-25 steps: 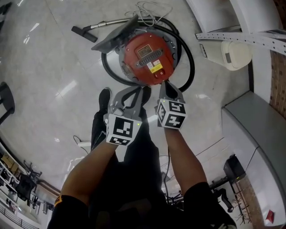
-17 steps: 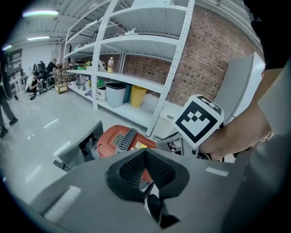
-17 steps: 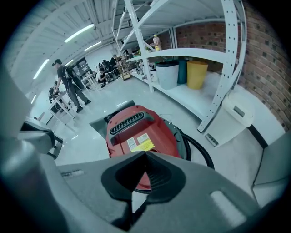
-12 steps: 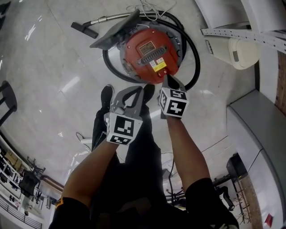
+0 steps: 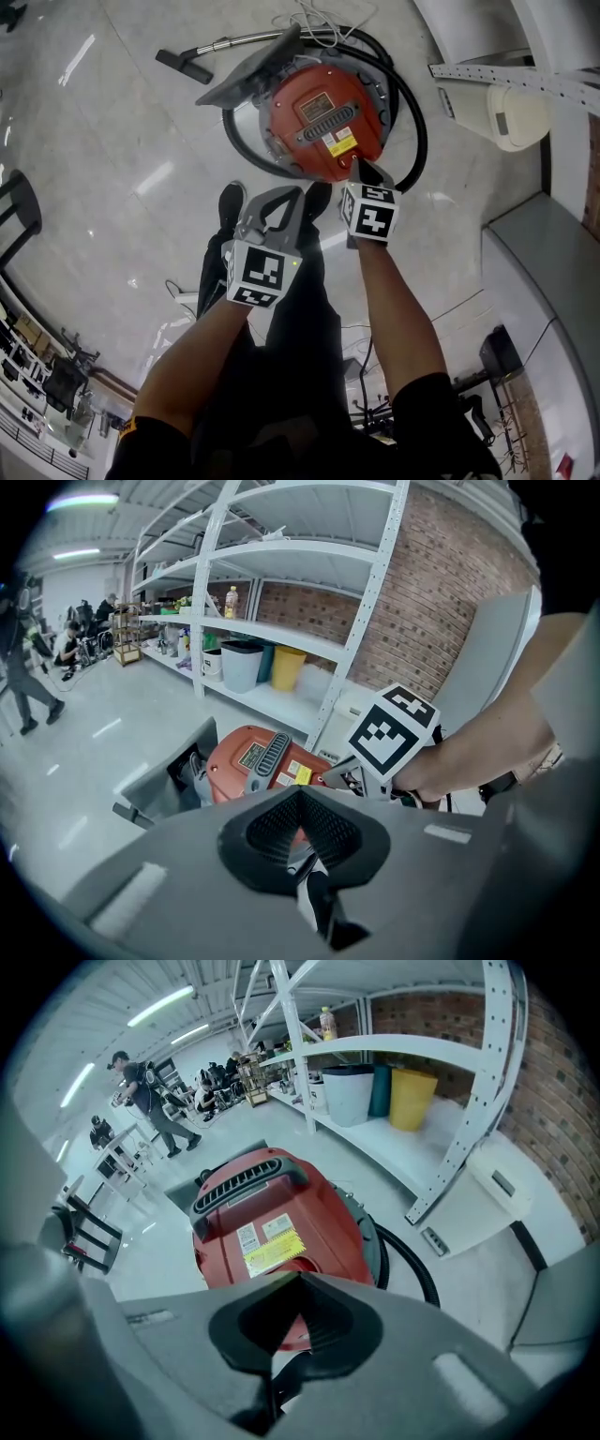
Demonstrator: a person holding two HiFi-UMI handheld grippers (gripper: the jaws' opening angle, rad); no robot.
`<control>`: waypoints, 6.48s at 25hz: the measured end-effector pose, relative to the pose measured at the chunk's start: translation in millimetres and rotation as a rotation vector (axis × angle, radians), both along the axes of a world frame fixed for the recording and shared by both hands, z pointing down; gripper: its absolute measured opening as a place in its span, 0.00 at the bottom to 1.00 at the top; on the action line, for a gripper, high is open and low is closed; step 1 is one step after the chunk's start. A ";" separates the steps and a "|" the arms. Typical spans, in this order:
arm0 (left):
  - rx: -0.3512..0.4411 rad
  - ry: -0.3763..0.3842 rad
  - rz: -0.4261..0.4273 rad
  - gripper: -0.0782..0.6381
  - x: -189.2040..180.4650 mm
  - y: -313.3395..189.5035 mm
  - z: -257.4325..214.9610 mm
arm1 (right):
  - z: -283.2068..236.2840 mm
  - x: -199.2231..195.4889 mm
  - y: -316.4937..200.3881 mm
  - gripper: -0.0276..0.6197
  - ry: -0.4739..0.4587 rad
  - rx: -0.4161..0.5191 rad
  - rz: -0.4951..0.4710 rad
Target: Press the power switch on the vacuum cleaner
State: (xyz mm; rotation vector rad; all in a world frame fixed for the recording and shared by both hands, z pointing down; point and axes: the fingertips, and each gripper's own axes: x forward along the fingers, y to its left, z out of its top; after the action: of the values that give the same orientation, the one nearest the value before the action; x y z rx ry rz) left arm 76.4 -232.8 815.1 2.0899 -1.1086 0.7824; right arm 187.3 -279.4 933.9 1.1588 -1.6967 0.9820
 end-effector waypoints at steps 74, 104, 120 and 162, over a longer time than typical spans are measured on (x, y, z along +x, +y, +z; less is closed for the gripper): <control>0.501 0.246 0.106 0.13 -100.8 155.1 -360.9 | -471.4 -126.3 226.1 0.03 -0.231 0.709 0.109; 0.592 0.164 0.024 0.13 -98.3 280.1 -374.8 | -495.0 -119.6 339.5 0.03 -0.300 0.795 -0.026; 0.604 0.213 0.052 0.13 -178.4 295.2 -385.5 | -505.2 -195.3 366.1 0.03 -0.270 0.799 0.031; 0.598 0.248 0.019 0.13 -214.2 310.5 -377.1 | -505.8 -216.1 381.0 0.03 -0.204 0.794 0.058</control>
State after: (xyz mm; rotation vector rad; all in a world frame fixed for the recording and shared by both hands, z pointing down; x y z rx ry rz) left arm -137.8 77.6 437.9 2.5966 -1.2906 0.1886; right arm -28.8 101.6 428.1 1.6450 -2.3274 0.4521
